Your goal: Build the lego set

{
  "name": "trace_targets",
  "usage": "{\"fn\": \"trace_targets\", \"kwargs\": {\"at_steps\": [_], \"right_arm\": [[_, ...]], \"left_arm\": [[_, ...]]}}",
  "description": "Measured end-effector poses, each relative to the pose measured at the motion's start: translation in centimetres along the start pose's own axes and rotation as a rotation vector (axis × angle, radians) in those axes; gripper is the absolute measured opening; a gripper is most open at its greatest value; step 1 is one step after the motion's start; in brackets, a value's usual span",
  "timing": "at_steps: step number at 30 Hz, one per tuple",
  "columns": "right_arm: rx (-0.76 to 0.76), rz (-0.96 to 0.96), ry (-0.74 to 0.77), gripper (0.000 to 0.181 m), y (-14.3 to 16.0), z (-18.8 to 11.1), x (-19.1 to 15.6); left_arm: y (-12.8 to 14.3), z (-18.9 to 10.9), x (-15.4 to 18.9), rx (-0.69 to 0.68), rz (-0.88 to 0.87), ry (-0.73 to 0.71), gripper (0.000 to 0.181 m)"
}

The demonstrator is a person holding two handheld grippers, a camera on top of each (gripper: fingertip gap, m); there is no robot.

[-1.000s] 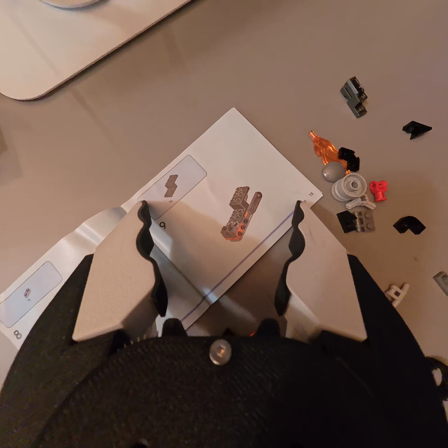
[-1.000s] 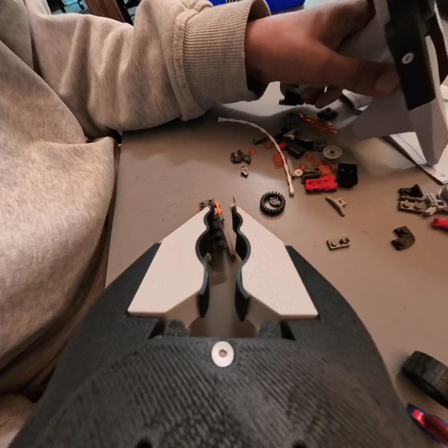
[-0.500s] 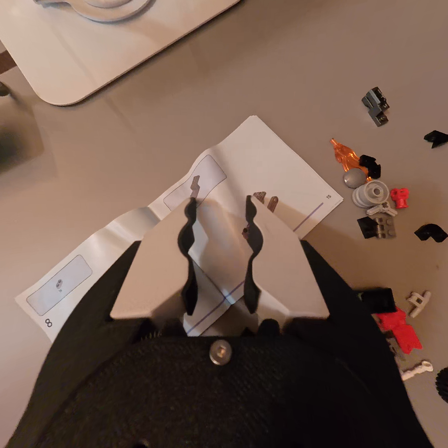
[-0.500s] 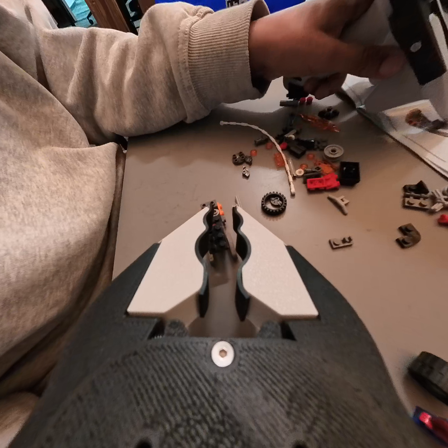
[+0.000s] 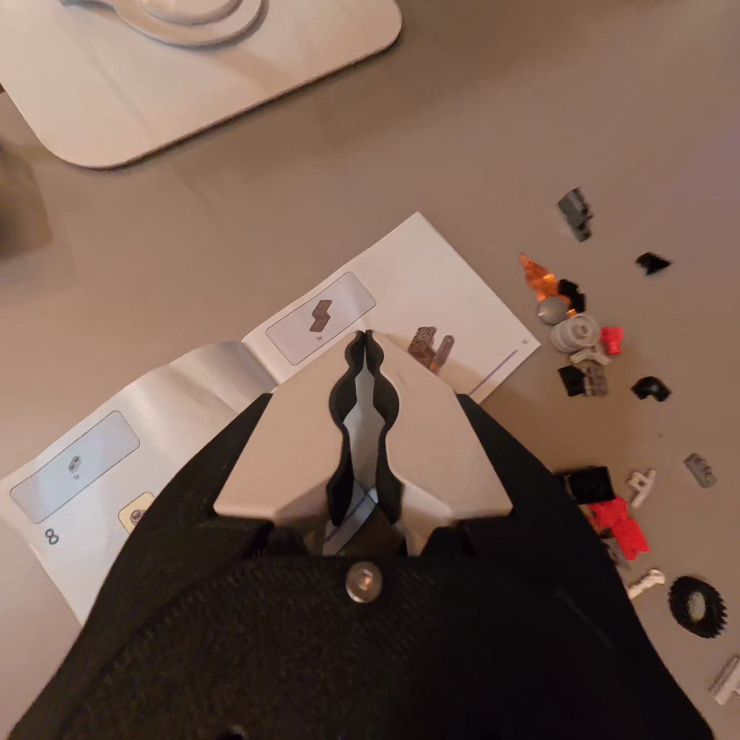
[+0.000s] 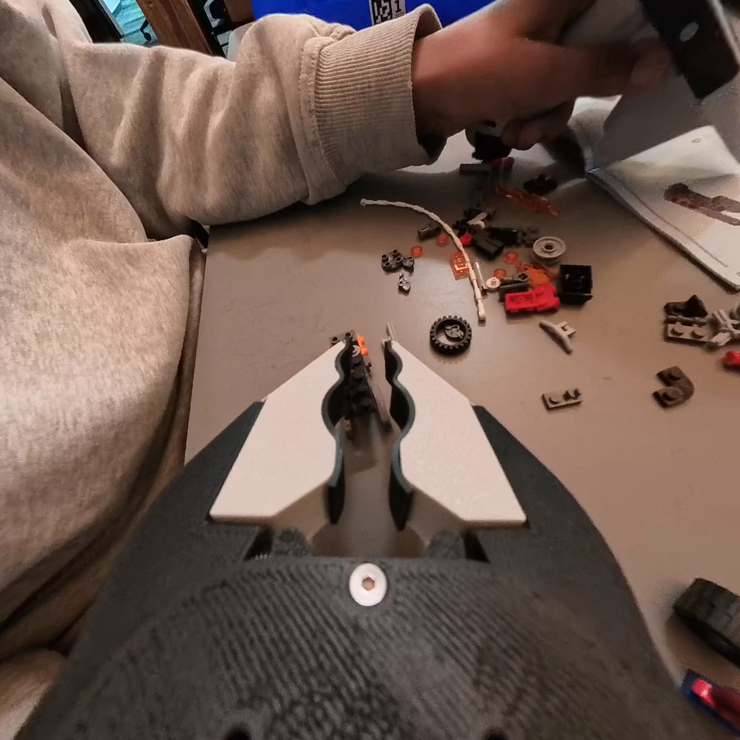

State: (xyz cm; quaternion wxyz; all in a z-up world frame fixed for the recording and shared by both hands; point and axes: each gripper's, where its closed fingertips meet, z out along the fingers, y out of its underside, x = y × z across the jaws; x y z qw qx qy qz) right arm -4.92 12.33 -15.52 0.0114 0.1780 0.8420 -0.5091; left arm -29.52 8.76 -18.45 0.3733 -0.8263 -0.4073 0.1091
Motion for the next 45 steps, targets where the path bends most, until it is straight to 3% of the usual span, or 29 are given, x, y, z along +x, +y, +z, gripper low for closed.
{"fn": "trace_targets", "kwargs": {"at_steps": [1, 2, 3, 4, 6, 7, 12, 14, 19, 22, 26, 31, 37, 38, 40, 41, 43, 45], "right_arm": [[-0.001, 0.002, 0.000, 0.015, 0.0, 0.0, 0.0], [-0.001, 0.002, 0.000, 0.015, 0.0, 0.0, 0.0], [-0.003, 0.002, 0.000, 0.015, 0.0, 0.0, 0.0], [-0.005, -0.001, -0.001, 0.014, 0.1, 0.1, 0.0], [-0.008, -0.010, -0.003, 0.010, 0.1, 0.1, -0.1], [-0.008, -0.015, -0.002, 0.009, 0.1, 0.1, -0.1], [0.001, -0.018, -0.005, 0.008, 0.0, 0.0, -0.2], [-0.001, -0.019, -0.005, 0.008, 0.1, 0.1, -0.2], [-0.003, -0.021, -0.004, 0.008, 0.1, 0.1, -0.2], [-0.003, -0.023, -0.002, 0.008, 0.1, 0.1, -0.1], [-0.002, -0.020, -0.001, 0.008, 0.1, 0.1, -0.1], [-0.005, -0.016, 0.002, 0.009, 0.1, 0.2, 0.0], [-0.014, -0.006, 0.001, 0.010, 0.2, 0.3, 0.1], [-0.017, -0.005, 0.000, 0.010, 0.3, 0.3, 0.1], [-0.021, -0.005, 0.000, 0.010, 0.3, 0.3, 0.1], [-0.021, -0.007, 0.001, 0.010, 0.3, 0.3, 0.1], [-0.018, -0.009, 0.000, 0.010, 0.3, 0.3, 0.0], [-0.013, -0.011, 0.000, 0.009, 0.2, 0.2, 0.0]], "left_arm": [[-0.5, -0.2, 0.6, 0.036, -0.006, 0.034, 0.003], [-1.1, -0.4, 1.3, 0.068, -0.001, 0.070, 0.022], [-1.4, -0.5, 2.0, 0.086, 0.004, 0.094, 0.054], [-1.3, -0.3, 2.6, 0.080, 0.011, 0.101, 0.068], [-0.3, 0.8, 2.3, 0.018, 0.036, 0.026, 0.095], [0.2, 1.3, 1.8, -0.007, 0.056, -0.021, 0.096], [0.2, 1.6, 1.2, -0.018, 0.088, -0.099, 0.086], [0.0, 1.4, 0.4, -0.004, 0.073, -0.115, 0.047], [0.0, 1.4, -0.1, -0.008, 0.102, -0.147, 0.031], [-0.1, 1.4, -0.9, -0.015, 0.148, -0.215, 0.009], [-0.2, 1.4, -1.0, -0.024, 0.168, -0.226, 0.005], [-0.4, 1.2, -0.9, -0.017, 0.095, -0.133, 0.004], [-2.9, -1.6, 0.6, 0.145, 0.055, 0.008, 0.002], [-3.0, -1.9, 1.5, 0.163, 0.056, 0.054, 0.005], [-2.3, -1.4, 2.8, 0.129, 0.062, 0.104, 0.066], [-1.7, -0.8, 3.3, 0.091, 0.070, 0.107, 0.085], [-0.7, 0.5, 3.2, 0.039, 0.102, 0.055, 0.101], [0.5, 1.7, 2.5, -0.034, 0.137, -0.027, 0.103]]}}
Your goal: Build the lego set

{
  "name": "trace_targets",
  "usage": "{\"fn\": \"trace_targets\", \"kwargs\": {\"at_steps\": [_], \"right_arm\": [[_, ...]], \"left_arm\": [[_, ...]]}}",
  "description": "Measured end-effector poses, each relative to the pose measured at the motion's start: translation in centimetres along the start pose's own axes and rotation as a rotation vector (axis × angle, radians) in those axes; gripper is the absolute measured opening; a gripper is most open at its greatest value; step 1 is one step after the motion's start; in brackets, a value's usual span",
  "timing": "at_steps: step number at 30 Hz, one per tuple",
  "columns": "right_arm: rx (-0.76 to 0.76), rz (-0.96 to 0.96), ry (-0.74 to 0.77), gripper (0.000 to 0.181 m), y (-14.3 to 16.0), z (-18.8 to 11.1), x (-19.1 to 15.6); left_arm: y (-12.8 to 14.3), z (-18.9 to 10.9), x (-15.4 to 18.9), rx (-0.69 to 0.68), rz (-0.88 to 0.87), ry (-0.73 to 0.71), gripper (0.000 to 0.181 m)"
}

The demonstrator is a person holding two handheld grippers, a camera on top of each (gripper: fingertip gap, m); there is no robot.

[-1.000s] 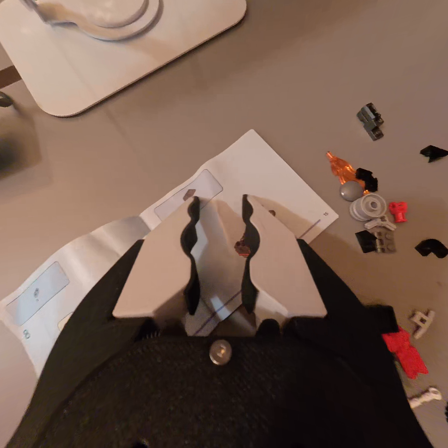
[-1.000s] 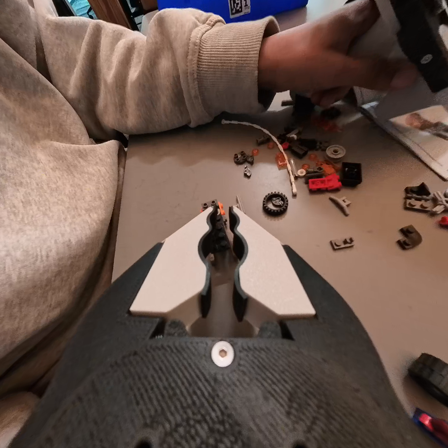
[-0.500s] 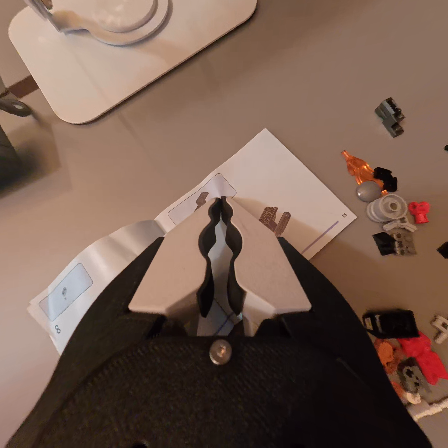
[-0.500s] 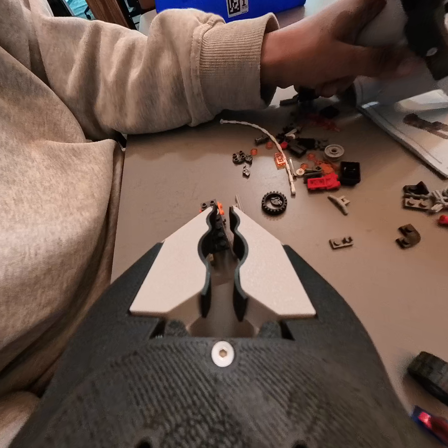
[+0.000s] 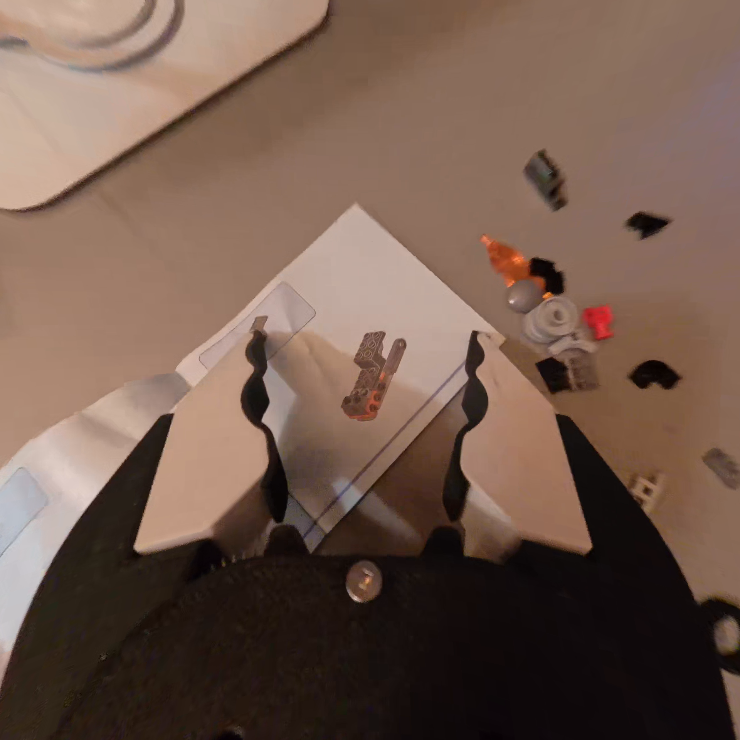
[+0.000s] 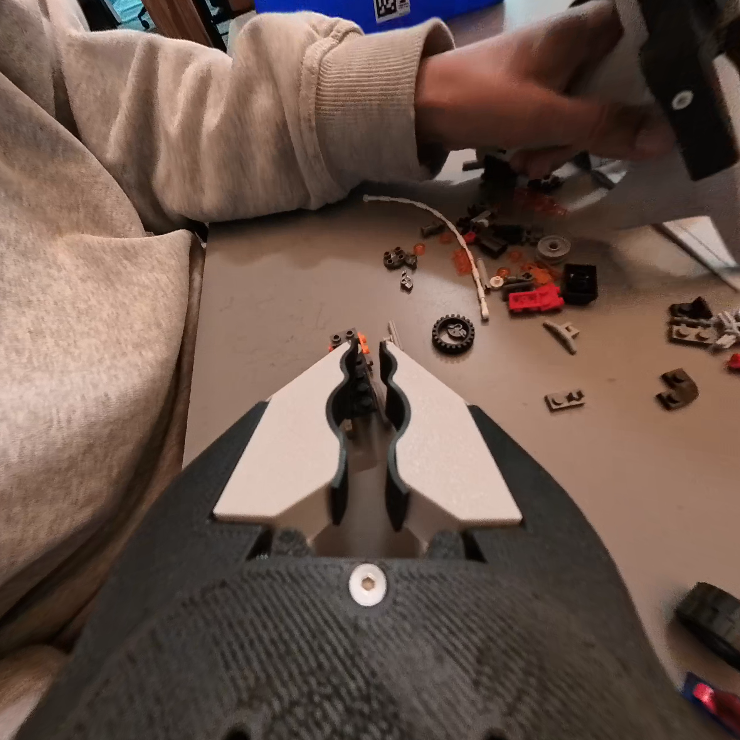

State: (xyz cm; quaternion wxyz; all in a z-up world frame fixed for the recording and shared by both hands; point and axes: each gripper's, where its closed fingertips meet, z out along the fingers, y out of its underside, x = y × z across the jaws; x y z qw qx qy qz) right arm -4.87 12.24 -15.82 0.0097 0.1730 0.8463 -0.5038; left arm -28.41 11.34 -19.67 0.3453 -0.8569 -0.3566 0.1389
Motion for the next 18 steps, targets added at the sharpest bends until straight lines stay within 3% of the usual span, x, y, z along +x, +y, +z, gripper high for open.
{"fn": "trace_targets", "kwargs": {"at_steps": [7, 10, 15, 18], "right_arm": [[0.002, -0.005, -0.002, 0.010, 0.0, 0.0, -0.1], [0.001, -0.006, -0.001, 0.009, 0.0, 0.0, -0.1], [0.001, -0.007, -0.001, 0.009, 0.0, -0.1, -0.1], [0.000, -0.007, 0.001, 0.009, 0.0, 0.0, -0.1]], "left_arm": [[0.0, 0.1, -0.1, -0.013, -0.011, -0.027, 0.099], [-0.3, 0.0, -1.2, -0.027, -0.022, -0.059, 0.059], [-0.3, 0.1, -1.5, -0.021, -0.010, -0.078, 0.050], [-0.2, 0.0, -3.5, -0.037, 0.040, -0.199, 0.008]]}}
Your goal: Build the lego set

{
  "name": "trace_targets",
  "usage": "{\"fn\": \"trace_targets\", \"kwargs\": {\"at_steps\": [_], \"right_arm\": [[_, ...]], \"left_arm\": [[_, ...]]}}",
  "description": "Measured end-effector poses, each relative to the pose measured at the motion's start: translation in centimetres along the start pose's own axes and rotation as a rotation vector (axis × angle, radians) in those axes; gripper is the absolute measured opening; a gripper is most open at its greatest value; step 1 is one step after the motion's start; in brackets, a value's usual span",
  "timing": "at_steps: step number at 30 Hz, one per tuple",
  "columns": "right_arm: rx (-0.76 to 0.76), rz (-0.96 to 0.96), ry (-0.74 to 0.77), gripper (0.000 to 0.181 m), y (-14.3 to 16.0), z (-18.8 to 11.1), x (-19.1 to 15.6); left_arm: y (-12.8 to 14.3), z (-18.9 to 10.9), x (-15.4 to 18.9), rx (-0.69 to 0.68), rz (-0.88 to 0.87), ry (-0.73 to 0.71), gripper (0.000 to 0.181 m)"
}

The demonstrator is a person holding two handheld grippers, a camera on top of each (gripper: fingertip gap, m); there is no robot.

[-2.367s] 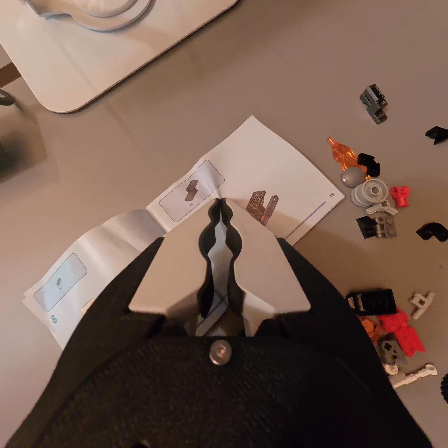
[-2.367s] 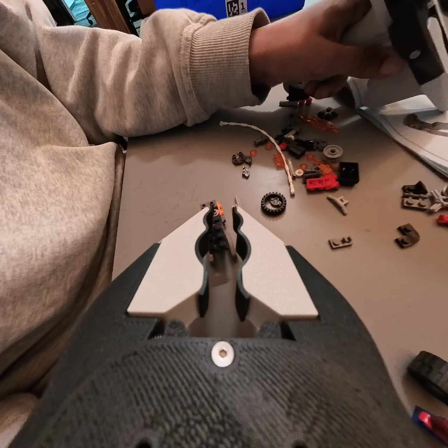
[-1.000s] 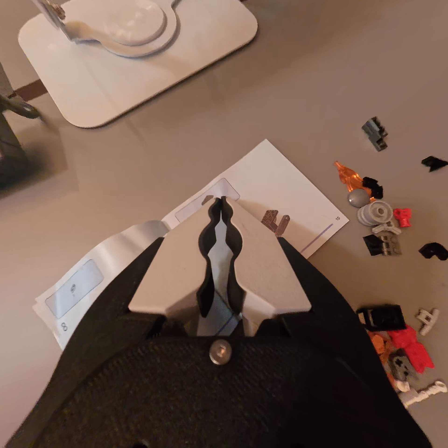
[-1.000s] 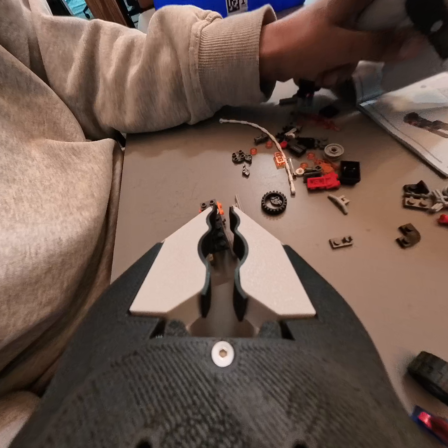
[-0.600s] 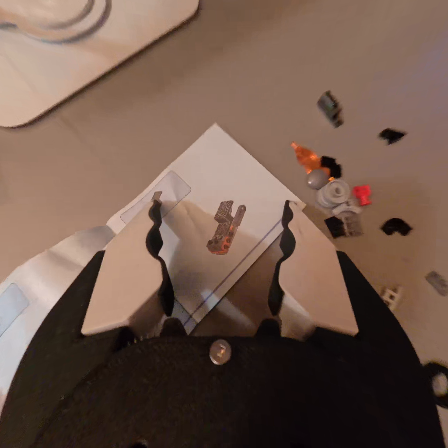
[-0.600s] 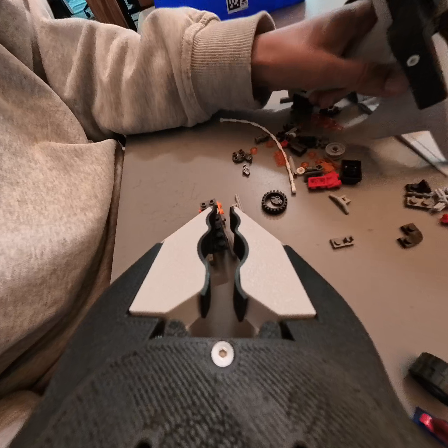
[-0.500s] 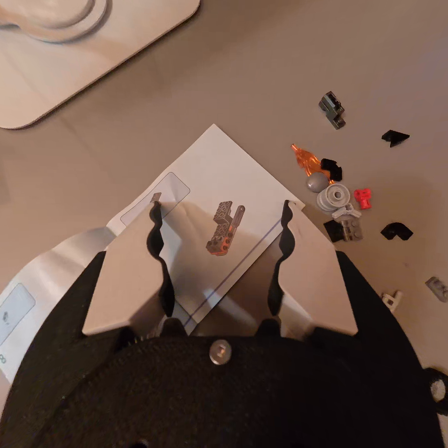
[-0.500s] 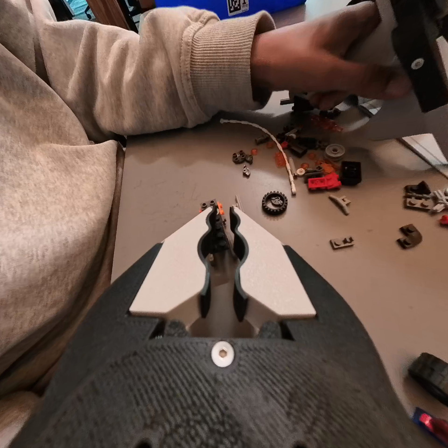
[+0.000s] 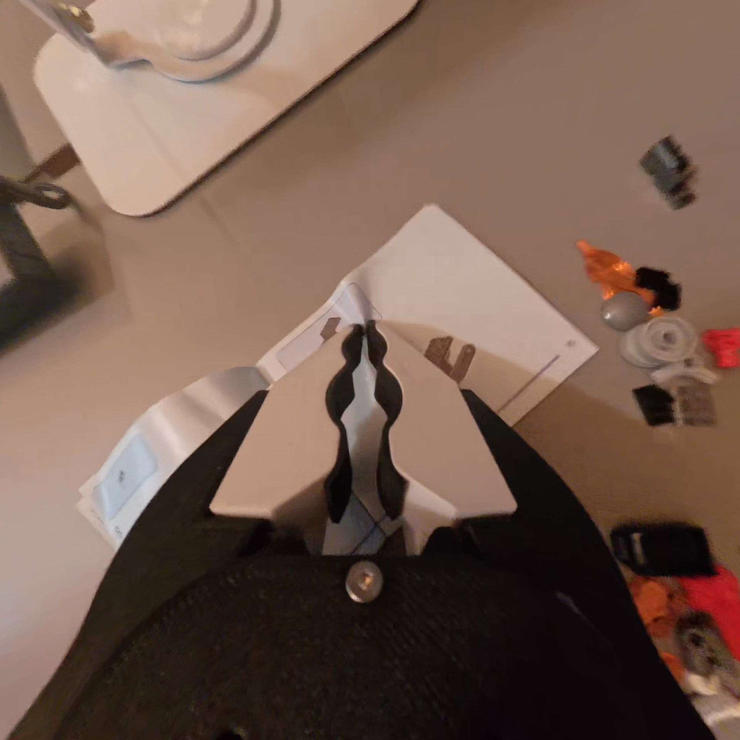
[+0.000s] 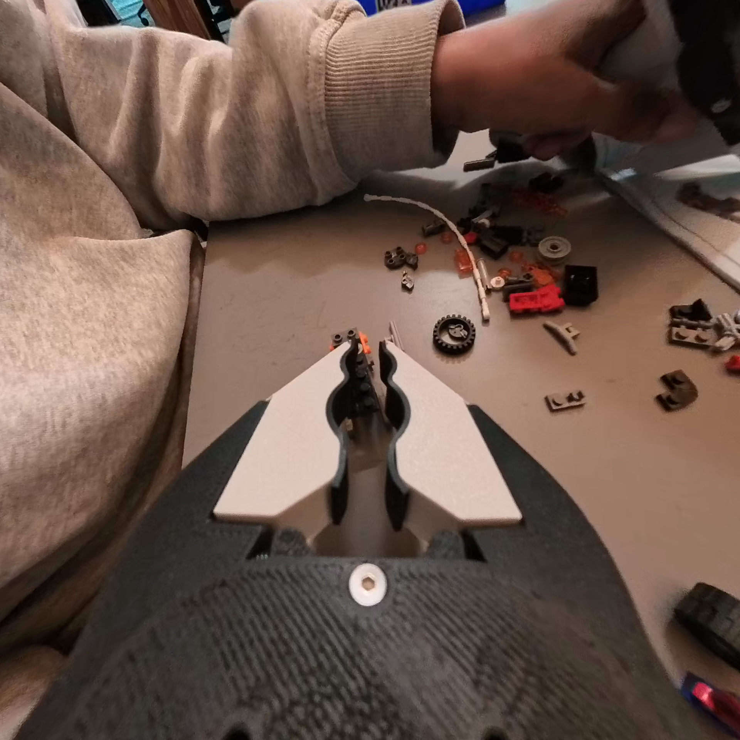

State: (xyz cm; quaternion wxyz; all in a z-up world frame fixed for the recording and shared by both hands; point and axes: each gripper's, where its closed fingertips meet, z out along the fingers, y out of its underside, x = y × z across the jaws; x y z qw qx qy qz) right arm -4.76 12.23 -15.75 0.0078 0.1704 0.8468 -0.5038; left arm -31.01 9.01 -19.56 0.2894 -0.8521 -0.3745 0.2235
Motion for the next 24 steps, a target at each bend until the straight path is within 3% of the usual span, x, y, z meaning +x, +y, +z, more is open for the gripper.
{"fn": "trace_targets", "kwargs": {"at_steps": [5, 10, 11, 14, 16, 18, 24], "right_arm": [[0.001, 0.001, 0.000, 0.009, 0.0, 0.0, 0.0], [0.006, 0.004, 0.004, 0.009, -0.1, -0.1, 0.1], [0.006, 0.008, 0.003, 0.009, -0.1, -0.1, 0.1], [-0.004, 0.016, 0.003, 0.009, 0.0, 0.0, 0.2], [-0.012, 0.017, 0.004, 0.009, 0.1, 0.1, 0.2], [-0.016, 0.013, 0.006, 0.009, 0.2, 0.1, 0.2], [-0.008, 0.006, 0.007, 0.009, 0.1, 0.0, 0.1]], "left_arm": [[-0.1, 0.0, 0.0, 0.013, 0.054, -0.029, 0.006], [-0.5, -0.6, 0.3, 0.051, -0.054, 0.090, 0.003], [-0.8, -1.1, 0.7, 0.079, -0.071, 0.132, 0.014], [-2.1, -2.9, 2.7, 0.164, -0.089, 0.262, 0.068], [-1.8, -2.8, 3.7, 0.144, -0.064, 0.270, 0.100], [-0.8, -1.6, 3.8, 0.079, -0.026, 0.208, 0.107], [-0.1, -0.6, 3.8, 0.037, -0.036, 0.183, 0.102]]}}
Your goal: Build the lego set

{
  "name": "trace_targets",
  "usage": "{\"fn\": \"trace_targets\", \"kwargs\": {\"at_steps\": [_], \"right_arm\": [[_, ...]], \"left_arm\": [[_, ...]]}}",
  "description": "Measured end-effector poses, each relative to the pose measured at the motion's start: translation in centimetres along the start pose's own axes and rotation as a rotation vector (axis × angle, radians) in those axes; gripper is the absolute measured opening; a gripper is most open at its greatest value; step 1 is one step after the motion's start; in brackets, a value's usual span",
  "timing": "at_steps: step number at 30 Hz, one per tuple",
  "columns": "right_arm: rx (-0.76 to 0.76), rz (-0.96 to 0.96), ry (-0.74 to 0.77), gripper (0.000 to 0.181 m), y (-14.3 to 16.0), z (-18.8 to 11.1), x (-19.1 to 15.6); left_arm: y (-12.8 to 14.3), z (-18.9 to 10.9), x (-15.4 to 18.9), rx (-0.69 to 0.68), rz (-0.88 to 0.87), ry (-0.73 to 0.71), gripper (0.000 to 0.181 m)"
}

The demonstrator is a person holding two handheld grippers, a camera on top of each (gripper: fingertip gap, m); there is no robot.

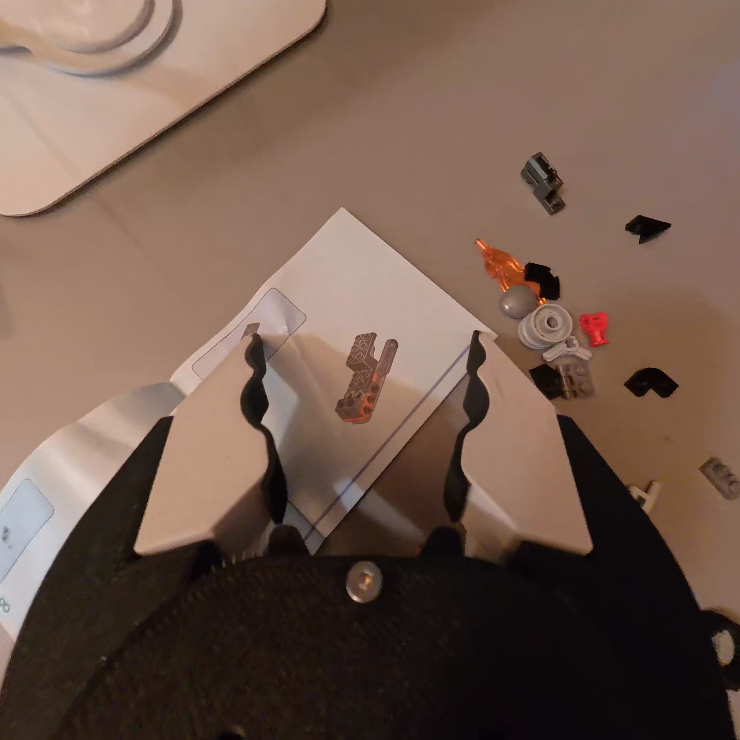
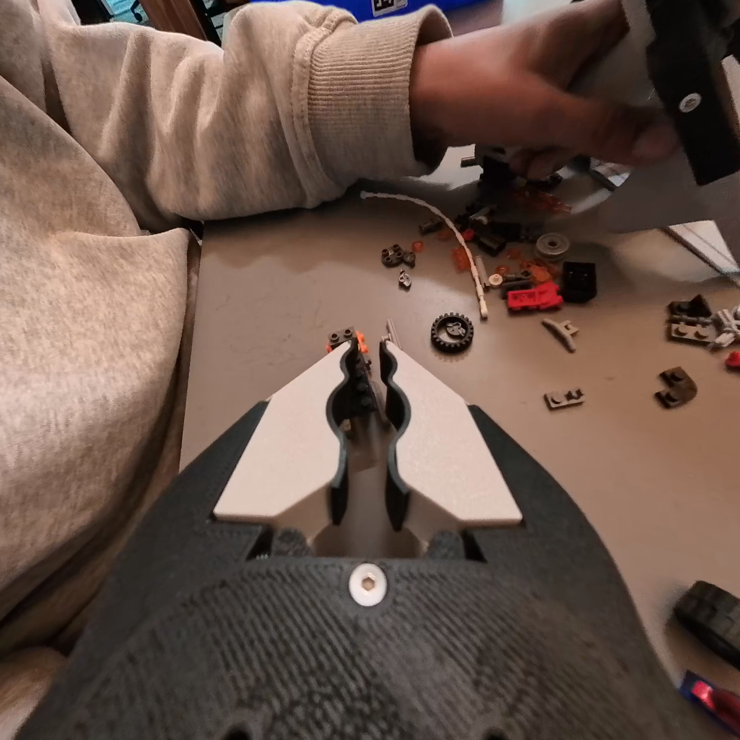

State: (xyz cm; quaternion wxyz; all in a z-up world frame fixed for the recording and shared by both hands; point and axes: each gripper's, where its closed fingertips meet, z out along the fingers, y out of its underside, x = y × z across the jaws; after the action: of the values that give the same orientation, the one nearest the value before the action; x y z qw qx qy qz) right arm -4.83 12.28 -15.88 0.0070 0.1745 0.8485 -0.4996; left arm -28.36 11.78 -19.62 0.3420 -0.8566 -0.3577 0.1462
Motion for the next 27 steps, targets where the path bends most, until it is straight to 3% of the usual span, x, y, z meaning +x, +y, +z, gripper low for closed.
{"fn": "trace_targets", "kwargs": {"at_steps": [5, 12, 20, 23, 27], "right_arm": [[-0.004, -0.002, 0.001, 0.009, 0.0, 0.0, 0.0], [-0.007, -0.001, 0.002, 0.009, 0.1, 0.1, 0.0], [-0.012, 0.000, 0.006, 0.010, 0.1, 0.1, 0.1], [-0.014, 0.000, 0.007, 0.009, 0.2, 0.1, 0.1], [-0.015, 0.000, 0.007, 0.009, 0.2, 0.2, 0.1]], "left_arm": [[0.0, 0.0, -0.2, -0.019, -0.015, -0.012, 0.100], [-0.2, 0.1, -1.0, -0.067, -0.052, -0.053, 0.084], [-0.7, 0.3, -2.2, -0.047, -0.074, -0.099, 0.046], [-0.8, 0.4, -2.8, -0.030, -0.046, -0.144, 0.018], [-0.8, 0.4, -2.9, -0.040, -0.022, -0.165, 0.008]]}}
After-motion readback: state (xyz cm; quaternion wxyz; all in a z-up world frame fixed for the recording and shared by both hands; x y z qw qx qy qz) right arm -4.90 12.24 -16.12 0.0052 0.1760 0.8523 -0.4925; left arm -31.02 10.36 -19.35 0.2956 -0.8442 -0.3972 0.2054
